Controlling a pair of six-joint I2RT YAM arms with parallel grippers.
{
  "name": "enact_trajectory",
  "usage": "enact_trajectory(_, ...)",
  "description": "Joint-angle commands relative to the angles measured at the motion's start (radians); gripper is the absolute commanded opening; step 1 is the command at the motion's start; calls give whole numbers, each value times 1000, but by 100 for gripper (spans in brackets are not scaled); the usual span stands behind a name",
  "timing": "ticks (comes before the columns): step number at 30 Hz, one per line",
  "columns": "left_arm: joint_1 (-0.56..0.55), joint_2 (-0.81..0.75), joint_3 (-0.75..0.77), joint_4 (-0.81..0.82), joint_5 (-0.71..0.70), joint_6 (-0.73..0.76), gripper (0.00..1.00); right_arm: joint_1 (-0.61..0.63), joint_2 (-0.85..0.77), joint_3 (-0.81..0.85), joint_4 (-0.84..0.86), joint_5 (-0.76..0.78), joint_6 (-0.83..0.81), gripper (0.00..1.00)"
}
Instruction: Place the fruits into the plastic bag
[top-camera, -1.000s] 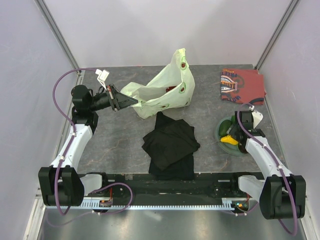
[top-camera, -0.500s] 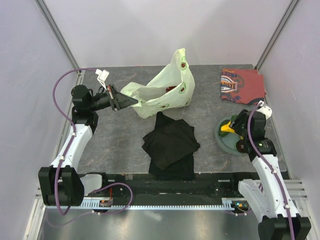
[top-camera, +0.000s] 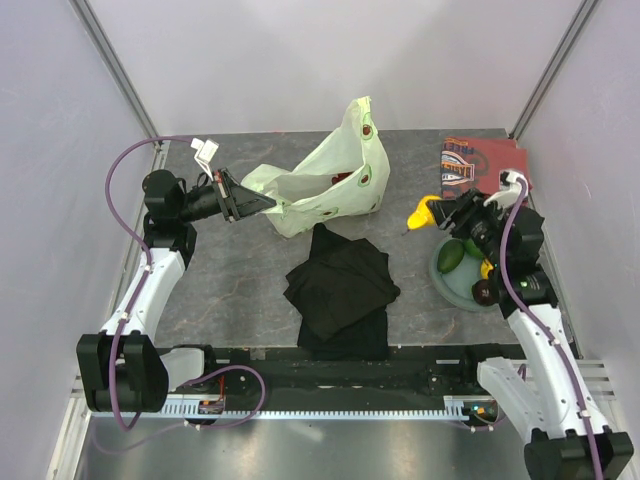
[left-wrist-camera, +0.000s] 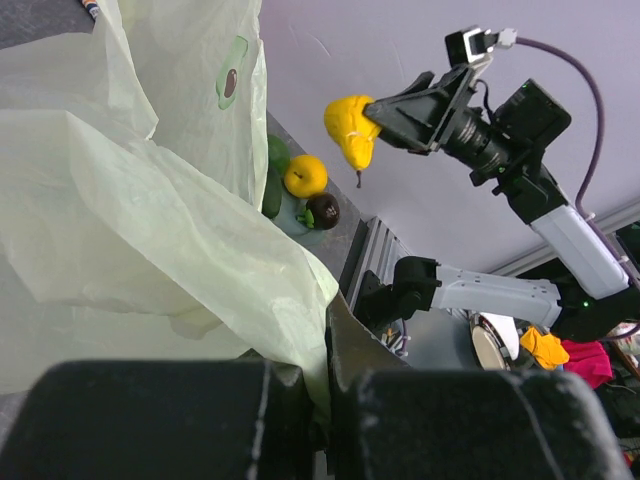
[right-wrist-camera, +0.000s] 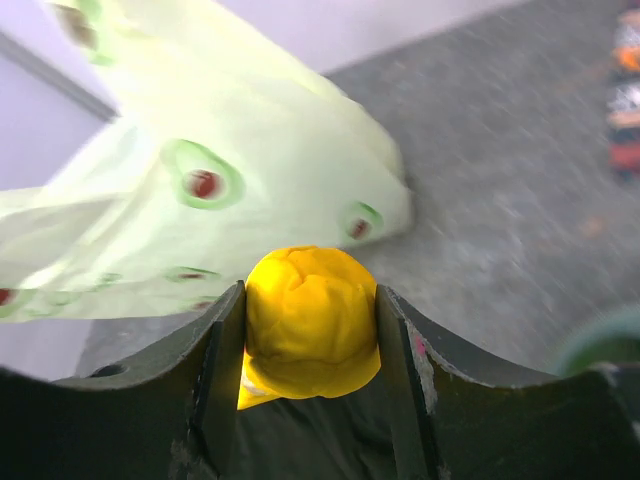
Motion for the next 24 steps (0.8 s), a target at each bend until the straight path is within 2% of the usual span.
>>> enact_trajectory(1, 0, -5, 17, -7, 3, 44, 2, 125, 51, 150, 116, -9, -27, 1)
enact_trajectory(2, 0, -5, 17, -7, 3, 45, 1, 160, 83, 179, 97, 73, -91, 1)
enact_trajectory(5, 0, -5, 17, -7, 5, 45, 1, 297, 172, 294, 44, 175, -182, 0)
enact_trajectory(8, 0, -5, 17, -7, 5, 49, 2, 424, 271, 391, 40, 256, -237, 0)
enact_trajectory(13, 0, 2, 17, -9, 5, 50, 2, 659, 433, 568, 16, 482, -354, 0)
enact_trajectory(15, 0, 7, 15, -9, 5, 47, 1, 698, 500, 636, 17, 502, -380, 0)
enact_trajectory(24, 0, 8, 14, -9, 5, 47, 2, 702, 750, 865, 0, 582, -429, 0)
